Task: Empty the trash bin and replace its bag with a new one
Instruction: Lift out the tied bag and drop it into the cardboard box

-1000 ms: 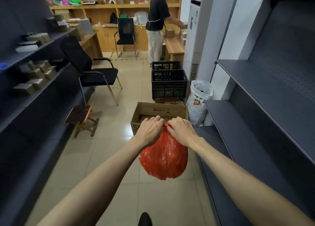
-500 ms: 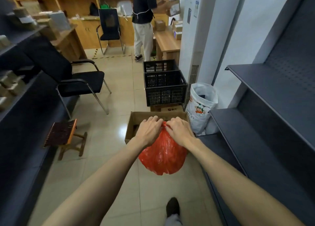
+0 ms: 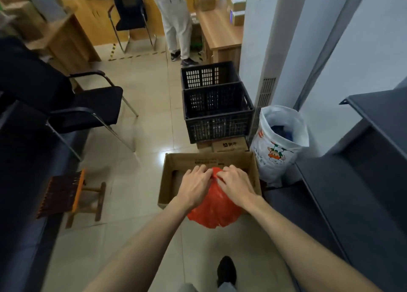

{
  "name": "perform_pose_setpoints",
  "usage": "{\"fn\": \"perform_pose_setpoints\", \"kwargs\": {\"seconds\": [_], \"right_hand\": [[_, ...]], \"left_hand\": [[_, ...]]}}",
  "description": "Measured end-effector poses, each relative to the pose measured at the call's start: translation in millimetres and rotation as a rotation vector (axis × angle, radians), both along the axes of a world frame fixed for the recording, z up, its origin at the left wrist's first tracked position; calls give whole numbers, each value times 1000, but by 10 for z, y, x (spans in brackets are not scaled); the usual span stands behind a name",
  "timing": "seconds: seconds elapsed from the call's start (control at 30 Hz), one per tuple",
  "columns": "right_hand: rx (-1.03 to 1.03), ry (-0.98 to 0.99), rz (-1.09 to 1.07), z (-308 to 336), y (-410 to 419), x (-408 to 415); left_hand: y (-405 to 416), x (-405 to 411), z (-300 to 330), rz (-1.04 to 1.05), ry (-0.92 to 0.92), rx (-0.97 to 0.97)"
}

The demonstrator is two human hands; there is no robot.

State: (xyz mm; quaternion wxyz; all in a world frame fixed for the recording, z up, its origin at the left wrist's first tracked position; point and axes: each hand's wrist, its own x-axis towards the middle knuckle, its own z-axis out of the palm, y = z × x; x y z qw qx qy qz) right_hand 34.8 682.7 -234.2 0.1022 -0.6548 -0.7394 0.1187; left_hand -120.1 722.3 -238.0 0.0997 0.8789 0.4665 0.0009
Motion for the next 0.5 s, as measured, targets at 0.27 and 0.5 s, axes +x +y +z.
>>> {"fn": "perform_pose_setpoints", "kwargs": {"seconds": [0.27,0.5], "right_hand": [[-46,21,-76,-898,1172,84],[-85,41,-167,-2150,1842,10]], "left_hand": [[1253,140,-993,-10,-30,28],[1989,120,-2244,-49,-9,27]]}}
